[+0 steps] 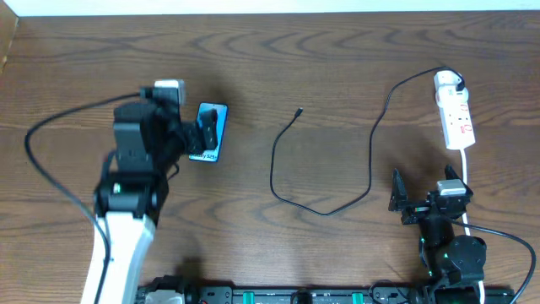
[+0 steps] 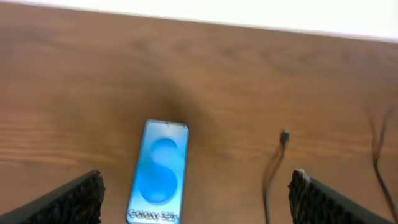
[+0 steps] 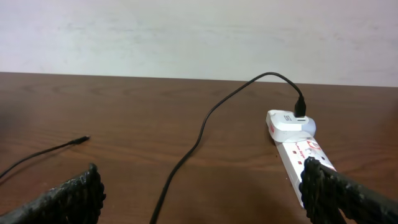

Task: Plug charger to phone and switch on socket
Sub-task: 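Move the left gripper forward over the blue Galaxy phone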

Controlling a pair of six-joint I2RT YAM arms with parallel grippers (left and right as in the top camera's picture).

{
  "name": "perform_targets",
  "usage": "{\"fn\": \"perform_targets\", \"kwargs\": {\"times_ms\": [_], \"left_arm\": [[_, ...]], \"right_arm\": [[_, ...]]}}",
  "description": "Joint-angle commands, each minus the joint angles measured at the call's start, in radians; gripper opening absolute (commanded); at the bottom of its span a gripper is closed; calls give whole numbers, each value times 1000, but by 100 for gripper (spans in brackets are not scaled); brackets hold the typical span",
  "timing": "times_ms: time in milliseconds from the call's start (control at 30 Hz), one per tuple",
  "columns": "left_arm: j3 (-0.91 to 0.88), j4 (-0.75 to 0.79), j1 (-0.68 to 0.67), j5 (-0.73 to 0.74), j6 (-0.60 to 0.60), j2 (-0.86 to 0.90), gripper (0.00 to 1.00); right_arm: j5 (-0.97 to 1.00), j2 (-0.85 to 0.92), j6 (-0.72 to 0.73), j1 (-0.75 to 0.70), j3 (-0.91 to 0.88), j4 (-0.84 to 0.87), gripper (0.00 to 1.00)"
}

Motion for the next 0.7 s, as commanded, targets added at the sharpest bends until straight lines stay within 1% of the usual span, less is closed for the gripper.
{"fn": "perform_targets", "kwargs": {"times_ms": [0,67,200,433,667], "left_arm": [[171,-91,-2,72,13,159,94],[250,-153,-2,71,13,245,94],[335,-215,-2,71,13,371,94],[341,-225,-2,70,14,525,94],[341,-235,-2,66,14,629,94]], "right_arm": [[2,-6,11,-6,-2,-4,99],[2,-6,11,-6,-2,-4,99],[2,-6,11,-6,-2,-4,99],[2,-6,11,-6,-2,-4,99],[2,-6,11,-6,-2,-4,99]]}}
